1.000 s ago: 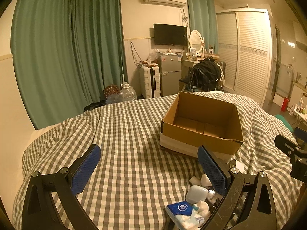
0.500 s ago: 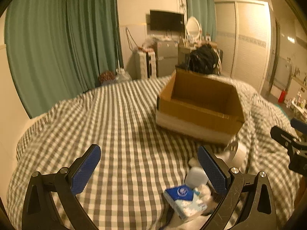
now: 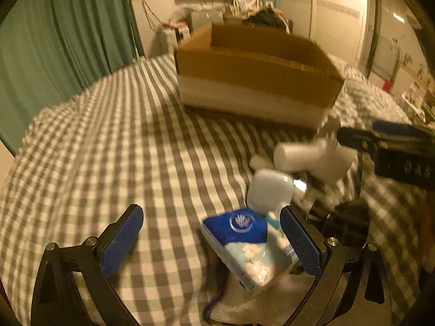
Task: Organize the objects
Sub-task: 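Grasp the white tape roll with the right tool while the left tool grasps the blue tissue pack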
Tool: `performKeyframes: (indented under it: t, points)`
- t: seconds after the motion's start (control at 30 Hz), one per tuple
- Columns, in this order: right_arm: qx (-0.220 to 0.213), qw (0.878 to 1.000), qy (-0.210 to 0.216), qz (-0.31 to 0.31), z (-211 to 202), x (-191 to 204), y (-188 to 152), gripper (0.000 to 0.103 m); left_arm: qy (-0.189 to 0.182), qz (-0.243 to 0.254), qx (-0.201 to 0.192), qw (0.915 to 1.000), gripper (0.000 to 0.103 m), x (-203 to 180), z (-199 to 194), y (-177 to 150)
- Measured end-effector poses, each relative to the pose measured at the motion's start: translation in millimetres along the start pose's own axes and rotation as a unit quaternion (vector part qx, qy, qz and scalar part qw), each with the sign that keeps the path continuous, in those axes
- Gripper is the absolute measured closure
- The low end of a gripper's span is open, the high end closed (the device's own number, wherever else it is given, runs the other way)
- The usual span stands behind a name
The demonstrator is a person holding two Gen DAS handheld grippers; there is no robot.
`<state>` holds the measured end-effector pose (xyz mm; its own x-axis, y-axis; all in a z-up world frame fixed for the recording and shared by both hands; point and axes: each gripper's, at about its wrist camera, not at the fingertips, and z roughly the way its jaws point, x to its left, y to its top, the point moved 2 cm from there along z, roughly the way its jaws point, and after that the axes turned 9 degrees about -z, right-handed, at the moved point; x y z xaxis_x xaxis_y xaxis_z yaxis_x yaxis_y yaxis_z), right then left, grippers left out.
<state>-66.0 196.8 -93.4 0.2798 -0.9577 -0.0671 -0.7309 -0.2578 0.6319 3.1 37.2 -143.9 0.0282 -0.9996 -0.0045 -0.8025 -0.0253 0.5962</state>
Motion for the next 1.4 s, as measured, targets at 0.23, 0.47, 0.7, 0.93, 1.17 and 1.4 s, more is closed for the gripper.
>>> performKeyframes:
  t: [0.23, 0.47, 0.7, 0.93, 1.17, 1.4]
  points:
    - [0.04, 0.999, 0.013, 0.003, 28.7, 3.5, -2.0, 0.033, -0.023, 0.002, 0.037, 0.999, 0.0, -3.0, 21.8, -10.9]
    - [0.023, 1.0, 0.0, -0.009, 21.0, 8.9, -3.1, 0.052, -0.058, 0.013, 0.038, 0.9975, 0.033, -7.3, 16.1, -12.6]
    - [0.002, 1.0, 0.0, -0.011, 3.0, 7.0, -4.7, 0.068, -0.049, 0.005, 0.021, 0.9986, 0.049, -3.0, -2.6, -14.0]
    - [-0.026, 0.999, -0.009, -0.031, -19.9, 10.8, -3.0, 0.069, -0.033, -0.033, -0.011, 0.9989, 0.052, 18.9, -33.3, -12.9]
    - [-0.076, 0.994, -0.034, -0.073, -52.7, 25.4, 1.8, 0.07, -0.028, -0.049, -0.028, 0.998, 0.056, 32.1, -55.1, -17.2]
    - [-0.124, 0.99, -0.02, -0.065, -91.3, 27.0, 13.2, 0.071, -0.03, -0.04, -0.046, 0.9977, 0.063, 30.9, -77.2, -16.1]
